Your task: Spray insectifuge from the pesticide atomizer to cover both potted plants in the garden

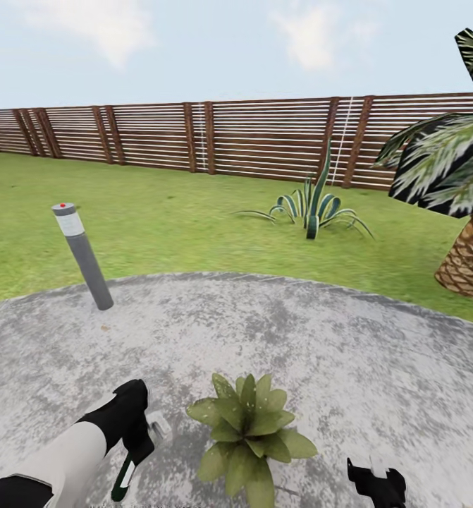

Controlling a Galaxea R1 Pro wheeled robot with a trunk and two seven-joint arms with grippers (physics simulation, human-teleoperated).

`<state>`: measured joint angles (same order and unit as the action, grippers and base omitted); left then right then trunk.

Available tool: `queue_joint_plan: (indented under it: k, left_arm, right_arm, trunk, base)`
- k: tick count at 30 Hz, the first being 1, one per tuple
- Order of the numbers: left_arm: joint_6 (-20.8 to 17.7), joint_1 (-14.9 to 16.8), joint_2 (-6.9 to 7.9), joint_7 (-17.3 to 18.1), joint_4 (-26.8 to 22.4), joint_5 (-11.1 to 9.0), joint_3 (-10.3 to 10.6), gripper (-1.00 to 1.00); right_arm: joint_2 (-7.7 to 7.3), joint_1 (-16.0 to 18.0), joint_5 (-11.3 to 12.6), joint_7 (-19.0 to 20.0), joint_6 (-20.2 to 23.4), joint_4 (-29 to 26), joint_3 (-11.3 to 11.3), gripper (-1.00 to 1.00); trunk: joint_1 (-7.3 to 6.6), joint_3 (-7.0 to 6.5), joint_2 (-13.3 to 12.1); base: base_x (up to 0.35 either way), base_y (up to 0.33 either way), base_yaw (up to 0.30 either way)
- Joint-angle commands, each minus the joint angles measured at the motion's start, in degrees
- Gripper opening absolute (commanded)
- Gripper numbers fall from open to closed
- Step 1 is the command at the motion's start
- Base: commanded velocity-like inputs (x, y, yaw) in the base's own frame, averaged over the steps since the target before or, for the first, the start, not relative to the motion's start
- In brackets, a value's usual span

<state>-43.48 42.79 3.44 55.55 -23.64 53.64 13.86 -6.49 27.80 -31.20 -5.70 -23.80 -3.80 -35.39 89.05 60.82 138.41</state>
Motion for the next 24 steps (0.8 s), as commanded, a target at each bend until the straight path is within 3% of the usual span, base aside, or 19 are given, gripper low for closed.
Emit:
queue_joint_plan:
  k: [1,7,9,12,16,19,24]
  left_arm:
    - [-0.21,-0.01,0.15,0.48,-0.07,0.41,0.12,-1.00]
    - [-0.14,-2.96,0.13,-0.99,-0.12,0.23,0.13,-1.00]
    - [-0.12,-3.27,-0.02,-1.88,-0.48,-0.70,-0.07,-1.00]
    - [-0.12,-3.40,-0.58,-3.40,-1.30,-3.44,-2.01,-1.00]
    - [-0.13,-3.42,-1.13,-10.14,-2.19,-4.23,-5.56,-1.00]
    - [-0.12,-3.42,-1.05,-11.26,-2.41,-4.25,-7.59,-1.00]
    - [0.22,-3.44,-1.24,-11.42,-2.46,-4.34,-8.37,-1.00]
  right_arm:
    - [-0.01,0.03,-0.61,-0.30,-0.20,0.11,-0.30,1.00]
    - [-0.01,0.06,-0.61,-0.29,-0.20,0.11,-0.30,1.00]
    - [-0.01,0.06,-0.61,-0.28,-0.20,0.11,-0.30,1.00]
    - [-0.01,0.05,-0.61,-0.28,-0.20,0.11,-0.30,1.00]
    - [-0.01,0.03,-0.61,-0.28,-0.20,0.11,-0.30,1.00]
    - [-0.07,0.03,-0.61,-0.30,-0.20,0.11,-0.30,1.00]
    - [-0.08,0.02,-0.61,-0.33,-0.20,0.11,-0.30,1.00]
  trunk:
    - [-0.01,0.05,0.02]
    - [-0.01,0.05,0.02]
    - [-0.01,0.05,0.02]
    - [-0.01,0.05,0.02]
    - [-0.01,0.05,0.02]
    - [-0.01,0.05,0.02]
    - [-0.01,0.05,0.02]
  base:
    - [0.000,-0.002,0.270]
    - [0.000,0.000,0.098]
    - [0.000,0.000,0.006]
    - [0.000,0.000,0.001]
    - [0.000,0.000,0.000]
    - [0.000,0.000,0.000]
    - [0.000,0.000,0.000]
